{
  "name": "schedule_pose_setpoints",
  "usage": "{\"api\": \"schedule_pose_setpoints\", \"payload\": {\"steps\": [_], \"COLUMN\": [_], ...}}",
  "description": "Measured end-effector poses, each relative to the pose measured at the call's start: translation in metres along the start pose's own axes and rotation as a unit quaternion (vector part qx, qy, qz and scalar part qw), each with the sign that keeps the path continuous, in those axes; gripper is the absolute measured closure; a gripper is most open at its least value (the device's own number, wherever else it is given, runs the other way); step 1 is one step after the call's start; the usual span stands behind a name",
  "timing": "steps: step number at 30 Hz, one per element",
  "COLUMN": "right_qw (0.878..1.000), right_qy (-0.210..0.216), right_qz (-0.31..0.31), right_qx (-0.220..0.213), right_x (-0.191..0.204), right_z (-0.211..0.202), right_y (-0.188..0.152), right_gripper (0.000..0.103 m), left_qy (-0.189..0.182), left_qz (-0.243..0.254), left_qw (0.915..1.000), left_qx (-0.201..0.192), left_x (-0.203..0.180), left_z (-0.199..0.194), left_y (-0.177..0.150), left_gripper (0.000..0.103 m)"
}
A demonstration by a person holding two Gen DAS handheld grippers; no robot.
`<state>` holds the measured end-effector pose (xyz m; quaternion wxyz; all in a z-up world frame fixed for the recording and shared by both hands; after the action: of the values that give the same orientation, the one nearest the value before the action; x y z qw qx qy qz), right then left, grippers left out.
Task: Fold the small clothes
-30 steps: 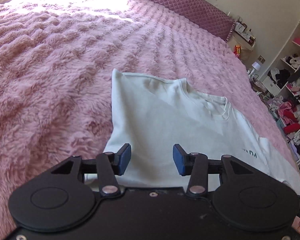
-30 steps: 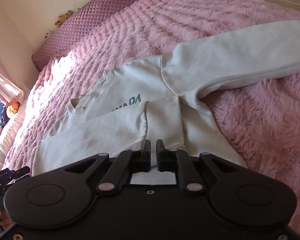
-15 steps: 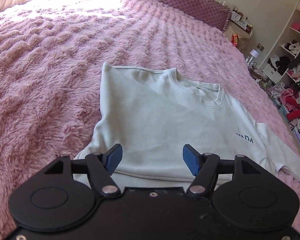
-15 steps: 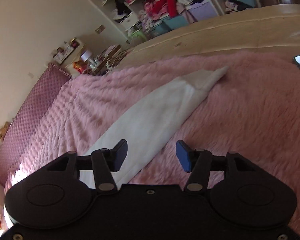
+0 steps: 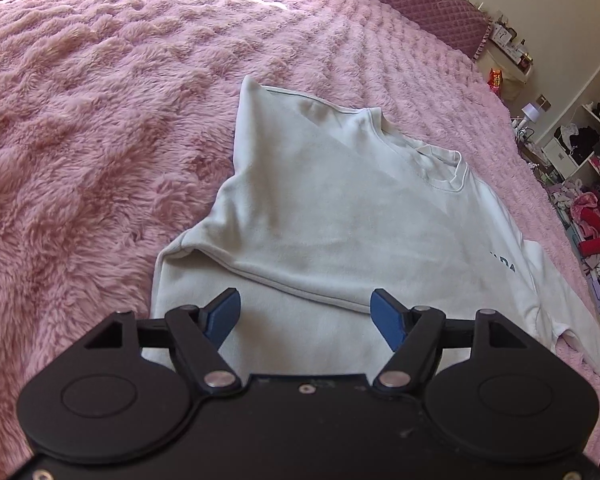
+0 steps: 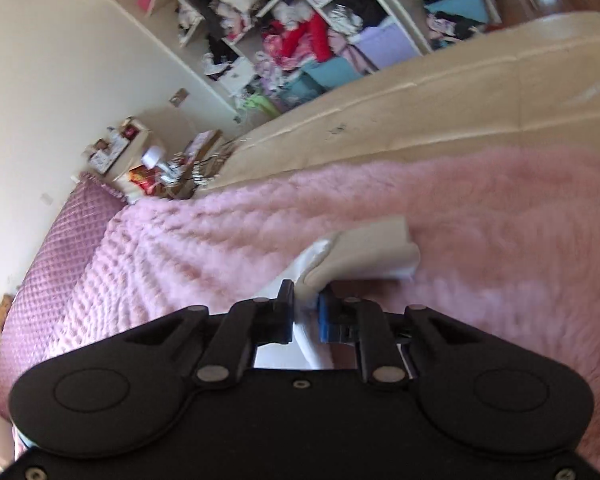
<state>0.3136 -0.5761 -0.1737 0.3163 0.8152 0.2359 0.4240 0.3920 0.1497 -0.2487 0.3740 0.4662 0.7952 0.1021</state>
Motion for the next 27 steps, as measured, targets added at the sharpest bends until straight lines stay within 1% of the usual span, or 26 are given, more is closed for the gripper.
{"api": "schedule_pose_setpoints", "payload": {"steps": [1,2,3,4,6,7,8,9,10,12,13,14,15,16,17,18,19,20,21,23,26,27], "right_qw": [1.0,0.998,0.996,0.99,0.978,0.967,0.955,0.943,0.929,0.903,0.889,0.878,0.868,0.855,0.843,0.834,0.832,0.833,0.833,0.846,0.874,0.886], "right_qy": [0.022,0.055,0.079,0.12,0.183,0.23,0.268,0.3,0.335,0.389,0.412,0.424,0.432,0.437,0.429,0.419,0.396,0.392,0.394,0.382,0.348,0.329], "right_qz": [-0.019,-0.04,-0.05,-0.067,-0.097,-0.114,-0.127,-0.137,-0.145,-0.154,-0.158,-0.162,-0.165,-0.174,-0.196,-0.215,-0.229,-0.224,-0.211,-0.2,-0.187,-0.185], "right_qx": [-0.004,-0.005,-0.004,-0.003,0.003,0.012,0.021,0.033,0.051,0.094,0.124,0.154,0.18,0.218,0.259,0.287,0.314,0.321,0.327,0.314,0.283,0.269], "right_x": [0.019,0.05,0.073,0.111,0.17,0.212,0.245,0.274,0.307,0.355,0.377,0.394,0.406,0.415,0.423,0.422,0.417,0.409,0.398,0.376,0.34,0.326], "right_z": [-0.008,-0.017,-0.023,-0.035,-0.054,-0.069,-0.081,-0.091,-0.102,-0.119,-0.125,-0.128,-0.13,-0.131,-0.131,-0.13,-0.13,-0.131,-0.131,-0.129,-0.115,-0.103], "right_y": [0.004,0.004,0.002,-0.004,-0.021,-0.04,-0.058,-0.077,-0.103,-0.156,-0.19,-0.222,-0.247,-0.283,-0.321,-0.344,-0.366,-0.372,-0.37,-0.352,-0.313,-0.295], "right_gripper": [0.091,0.091,0.092,0.092,0.092,0.092,0.092,0.092,0.092,0.092,0.092,0.092,0.089,0.088,0.08,0.061,0.06,0.06,0.06,0.06,0.058,0.057], "left_qy": [-0.002,-0.007,-0.013,-0.018,-0.029,-0.032,-0.035,-0.038,-0.043,-0.044,-0.045,-0.044,-0.044,-0.044,-0.043,-0.042,-0.043,-0.048,-0.055,-0.07,-0.091,-0.098], "left_qz": [-0.002,-0.004,-0.006,-0.01,-0.015,-0.018,-0.02,-0.023,-0.026,-0.031,-0.035,-0.039,-0.044,-0.05,-0.056,-0.062,-0.069,-0.078,-0.086,-0.105,-0.137,-0.147], "left_qw": [1.0,1.0,0.9999,0.9998,0.9995,0.9993,0.9992,0.999,0.9988,0.9985,0.9984,0.9982,0.9981,0.9978,0.9975,0.9972,0.9966,0.9958,0.9948,0.9919,0.9863,0.9843], "left_qx": [0.0,0.0,-0.002,-0.002,0.0,0.0,0.0,0.0,0.0,-0.001,-0.001,-0.001,0.001,0.003,0.004,0.005,0.005,0.003,0.0,-0.005,-0.003,-0.001], "left_x": [0.001,0.002,0.003,0.004,0.006,0.008,0.009,0.01,0.012,0.017,0.02,0.024,0.027,0.031,0.035,0.038,0.041,0.042,0.043,0.041,0.031,0.026], "left_z": [-0.001,-0.002,-0.003,-0.004,-0.007,-0.008,-0.009,-0.01,-0.012,-0.015,-0.016,-0.016,-0.016,-0.016,-0.015,-0.015,-0.015,-0.014,-0.013,-0.008,0.009,0.016], "left_y": [0.001,0.003,0.004,0.006,0.007,0.007,0.007,0.007,0.008,0.009,0.01,0.01,0.01,0.01,0.01,0.01,0.011,0.012,0.015,0.021,0.031,0.033], "left_gripper": [0.032,0.032,0.032,0.032,0.032,0.032,0.032,0.032,0.032,0.032,0.031,0.031,0.031,0.031,0.031,0.031,0.031,0.031,0.031,0.03,0.03,0.03]}}
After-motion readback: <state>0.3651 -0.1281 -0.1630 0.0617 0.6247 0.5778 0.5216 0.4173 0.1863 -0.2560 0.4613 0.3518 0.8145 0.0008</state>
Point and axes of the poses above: each gripper's, at about its wrist camera, not at the fingertips, and z roughly the way its jaws point, x to its left, y to its top, the point moved 8 cm from there along z, roughly the way its jaws point, and after that the axes turned 8 degrees about -z, right-handed, at the moved point
